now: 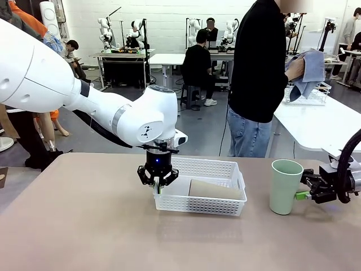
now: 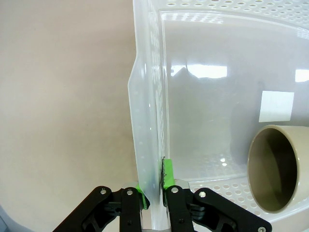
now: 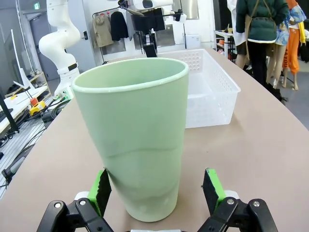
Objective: Clean and organize the cups into the basket.
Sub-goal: Pick up the Reusable plastic cup from the right side of the table and stack it inside the Organizing basket in the center of the table.
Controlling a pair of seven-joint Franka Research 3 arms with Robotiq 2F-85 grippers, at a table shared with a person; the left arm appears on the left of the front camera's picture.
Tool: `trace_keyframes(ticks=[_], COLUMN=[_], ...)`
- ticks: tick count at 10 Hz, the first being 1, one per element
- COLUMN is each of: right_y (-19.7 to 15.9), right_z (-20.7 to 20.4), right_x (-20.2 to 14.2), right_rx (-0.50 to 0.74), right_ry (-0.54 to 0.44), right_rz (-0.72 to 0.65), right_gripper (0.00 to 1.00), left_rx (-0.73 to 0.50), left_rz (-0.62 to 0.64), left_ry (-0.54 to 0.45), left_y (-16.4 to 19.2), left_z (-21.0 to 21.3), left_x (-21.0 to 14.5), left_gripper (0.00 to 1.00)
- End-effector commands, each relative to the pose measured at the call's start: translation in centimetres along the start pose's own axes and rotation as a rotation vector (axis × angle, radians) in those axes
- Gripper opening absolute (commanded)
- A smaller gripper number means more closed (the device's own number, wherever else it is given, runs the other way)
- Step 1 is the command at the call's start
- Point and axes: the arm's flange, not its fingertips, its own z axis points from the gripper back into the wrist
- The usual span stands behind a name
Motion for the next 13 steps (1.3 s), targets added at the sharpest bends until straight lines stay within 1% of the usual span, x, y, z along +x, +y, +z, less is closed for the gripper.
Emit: trace_keyframes(ticks=[1,3,6,10,13], right_y=[-0.6,-0.6,-0.6,-0.6,-0.8], right_z=[-0.5,-0.5,-0.6,-1.1,-1.6], right_x=[-0.2,-0.2,-0.3,-0.6,-0.8], right_rx=[0.006,0.009,0.046,0.163,0.170], right_ry=[-0.001,-0.001,-0.007,-0.050,-0.046], right_rz=[-0.001,-0.007,-0.024,-0.069,-0.067], right_gripper=[1.00,1.00,1.00,1.00,1.00], left_rx=[0.001,0.001,0.001,0.001,0.001], left_rz=[-0.001,-0.001,-0.001,-0.001,-0.001], left_ry=[0.000,0.000,0.000,0.000,0.000], left_y=[0.0,0.0,0.0,0.0,0.0], left_z=[-0.1,-0.1,-0.1,-0.1,-0.1], left_x=[0.0,0.0,0.0,0.0,0.0], left_gripper=[0.00,0.00,0.00,0.00,0.00])
